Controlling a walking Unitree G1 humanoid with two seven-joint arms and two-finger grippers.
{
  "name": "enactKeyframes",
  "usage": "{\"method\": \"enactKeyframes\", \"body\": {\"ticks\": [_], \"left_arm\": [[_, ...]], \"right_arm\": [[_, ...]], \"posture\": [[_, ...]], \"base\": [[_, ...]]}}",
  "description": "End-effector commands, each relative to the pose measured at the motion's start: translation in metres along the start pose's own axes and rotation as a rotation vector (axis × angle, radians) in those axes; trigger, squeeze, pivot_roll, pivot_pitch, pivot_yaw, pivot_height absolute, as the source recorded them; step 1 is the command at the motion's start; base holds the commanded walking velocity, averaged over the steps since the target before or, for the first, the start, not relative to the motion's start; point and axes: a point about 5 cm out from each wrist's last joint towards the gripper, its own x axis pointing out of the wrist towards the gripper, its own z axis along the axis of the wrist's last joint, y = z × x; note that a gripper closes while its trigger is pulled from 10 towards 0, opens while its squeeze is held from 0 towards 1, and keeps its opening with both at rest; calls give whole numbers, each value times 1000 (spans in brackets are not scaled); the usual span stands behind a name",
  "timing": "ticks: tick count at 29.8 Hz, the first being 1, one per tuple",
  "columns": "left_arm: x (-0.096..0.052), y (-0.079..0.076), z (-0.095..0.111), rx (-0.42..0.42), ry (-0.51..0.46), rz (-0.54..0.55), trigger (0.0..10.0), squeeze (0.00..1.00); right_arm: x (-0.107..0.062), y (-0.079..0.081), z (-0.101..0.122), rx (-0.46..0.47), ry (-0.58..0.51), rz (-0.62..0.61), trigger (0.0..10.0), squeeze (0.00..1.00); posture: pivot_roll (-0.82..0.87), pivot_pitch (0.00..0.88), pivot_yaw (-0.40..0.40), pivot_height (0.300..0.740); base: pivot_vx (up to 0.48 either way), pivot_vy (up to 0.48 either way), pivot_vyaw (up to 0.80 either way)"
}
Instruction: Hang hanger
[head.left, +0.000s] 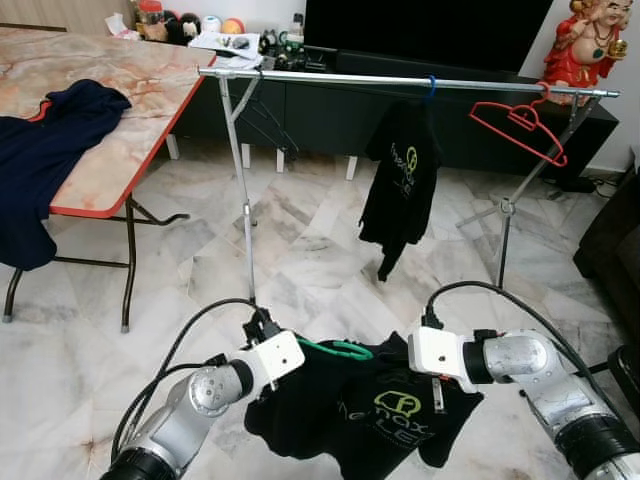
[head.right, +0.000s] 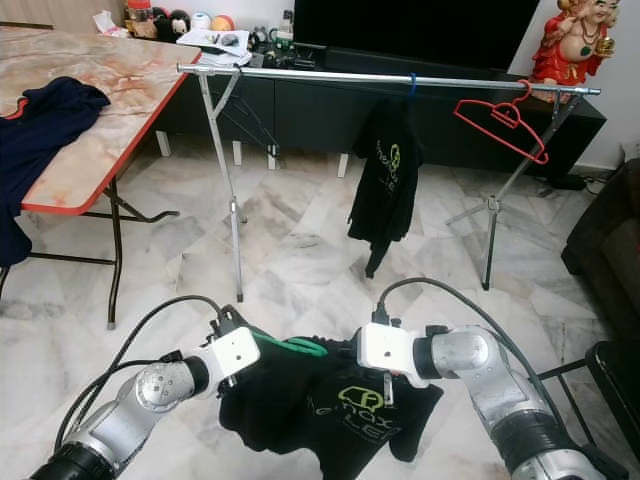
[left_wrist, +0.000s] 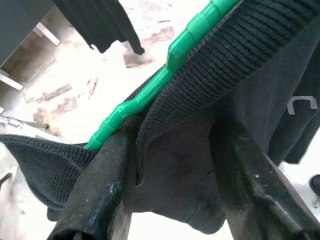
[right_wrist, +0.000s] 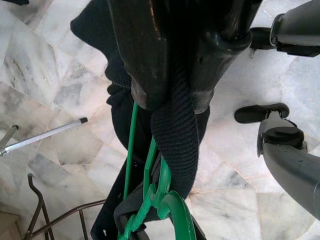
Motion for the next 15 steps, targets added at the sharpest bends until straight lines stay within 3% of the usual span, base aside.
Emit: {"method": "enactKeyframes", "body": {"ticks": [1, 15], "left_arm": [[-3, 12, -3, 4, 12, 66, 0, 0], [-4, 12, -4, -2, -5, 60, 0, 0]], "right_arm": [[-3, 6, 0, -20, 5, 68, 10000, 0], [-4, 4, -7, -47, 81, 14, 10000, 0]], "posture": [[28, 103, -121, 740], [29, 103, -121, 740]], "base": [[0, 0, 0], [0, 0, 0]]}}
